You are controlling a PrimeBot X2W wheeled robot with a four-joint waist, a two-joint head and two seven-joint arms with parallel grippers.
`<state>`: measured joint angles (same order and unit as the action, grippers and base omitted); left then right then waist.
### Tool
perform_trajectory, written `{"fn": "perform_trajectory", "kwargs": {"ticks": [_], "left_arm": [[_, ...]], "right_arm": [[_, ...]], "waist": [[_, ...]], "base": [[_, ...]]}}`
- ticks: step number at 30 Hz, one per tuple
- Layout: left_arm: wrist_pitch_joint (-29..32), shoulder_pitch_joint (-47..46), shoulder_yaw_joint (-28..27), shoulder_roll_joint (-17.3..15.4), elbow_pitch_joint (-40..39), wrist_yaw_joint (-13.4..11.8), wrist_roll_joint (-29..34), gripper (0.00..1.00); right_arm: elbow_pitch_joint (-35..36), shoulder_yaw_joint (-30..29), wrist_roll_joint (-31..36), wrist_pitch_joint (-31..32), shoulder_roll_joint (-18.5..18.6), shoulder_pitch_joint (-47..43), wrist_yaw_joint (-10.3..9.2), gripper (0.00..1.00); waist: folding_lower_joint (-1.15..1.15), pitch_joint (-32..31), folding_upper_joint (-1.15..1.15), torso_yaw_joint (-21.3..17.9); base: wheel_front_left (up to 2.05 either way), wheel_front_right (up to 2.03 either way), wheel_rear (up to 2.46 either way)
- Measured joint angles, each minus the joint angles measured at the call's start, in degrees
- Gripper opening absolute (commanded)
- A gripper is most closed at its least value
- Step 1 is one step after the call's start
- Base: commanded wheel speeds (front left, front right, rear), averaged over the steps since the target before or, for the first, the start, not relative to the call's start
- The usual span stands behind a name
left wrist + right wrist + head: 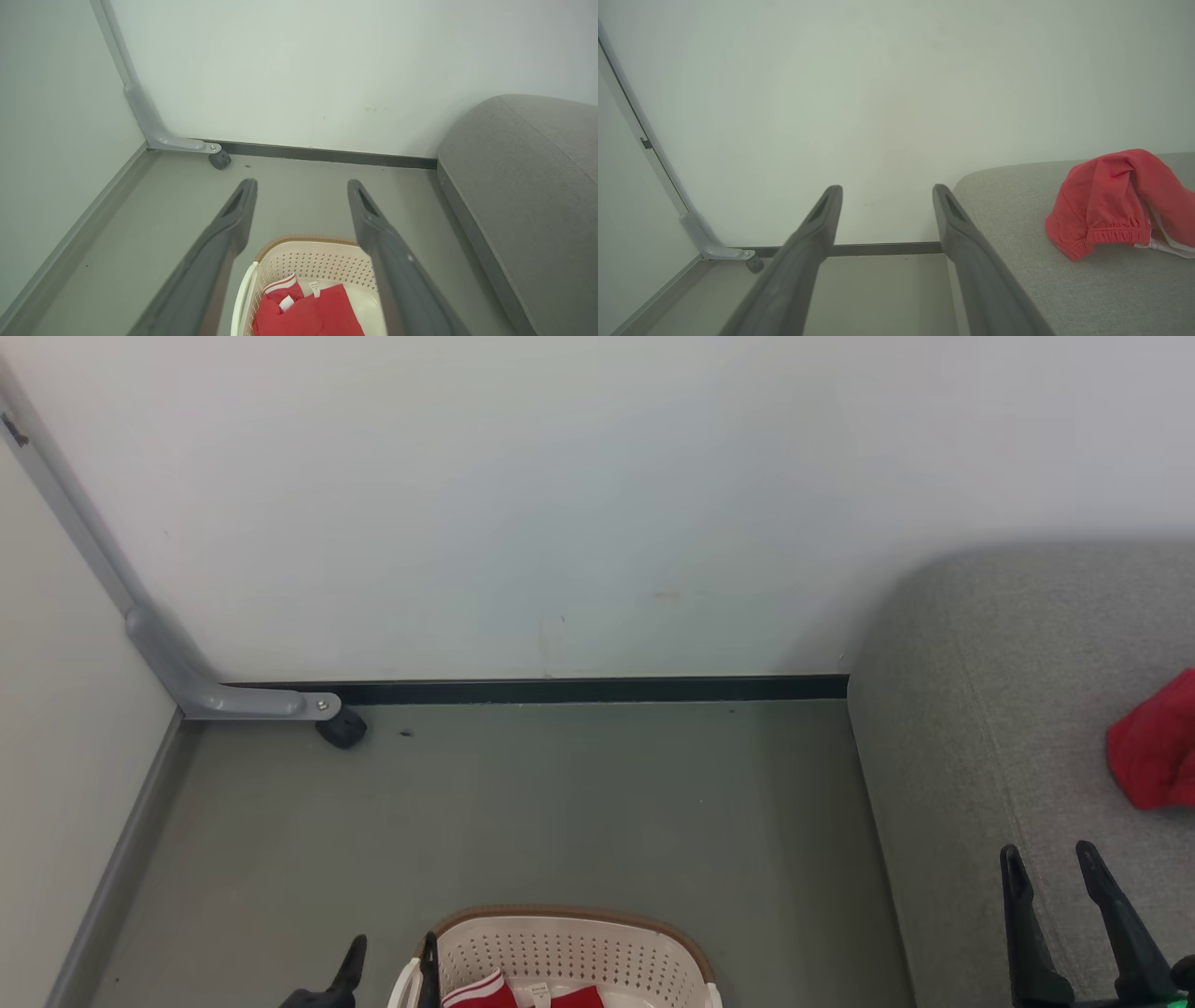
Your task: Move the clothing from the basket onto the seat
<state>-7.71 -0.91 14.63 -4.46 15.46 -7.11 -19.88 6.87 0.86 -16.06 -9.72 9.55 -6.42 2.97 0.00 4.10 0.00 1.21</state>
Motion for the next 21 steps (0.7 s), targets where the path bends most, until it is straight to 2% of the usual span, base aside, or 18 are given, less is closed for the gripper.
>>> {"fn": "perform_trajectory", "kwargs": {"ticks": [9, 21], "left_arm": [[2.2, -3.5, 3.5, 1.1, 6.0, 0.0, 0.0, 1.00], [5.4, -12.3, 7.0, 1.5, 16.1, 0.0, 0.2, 1.00]], "right_arm": [[4.7, 0.5, 0.5, 0.9, 0.6, 2.1, 0.00, 1.00], [12.0, 0.3, 0.6, 2.1, 1.5, 7.8, 0.03, 1.00]], "waist": [[0.00, 4.3, 0.00, -0.6], [0.01, 13.3, 0.00, -2.3]], "base": [[0.00, 0.00, 0.00], [0.00, 0.00, 0.00]]}}
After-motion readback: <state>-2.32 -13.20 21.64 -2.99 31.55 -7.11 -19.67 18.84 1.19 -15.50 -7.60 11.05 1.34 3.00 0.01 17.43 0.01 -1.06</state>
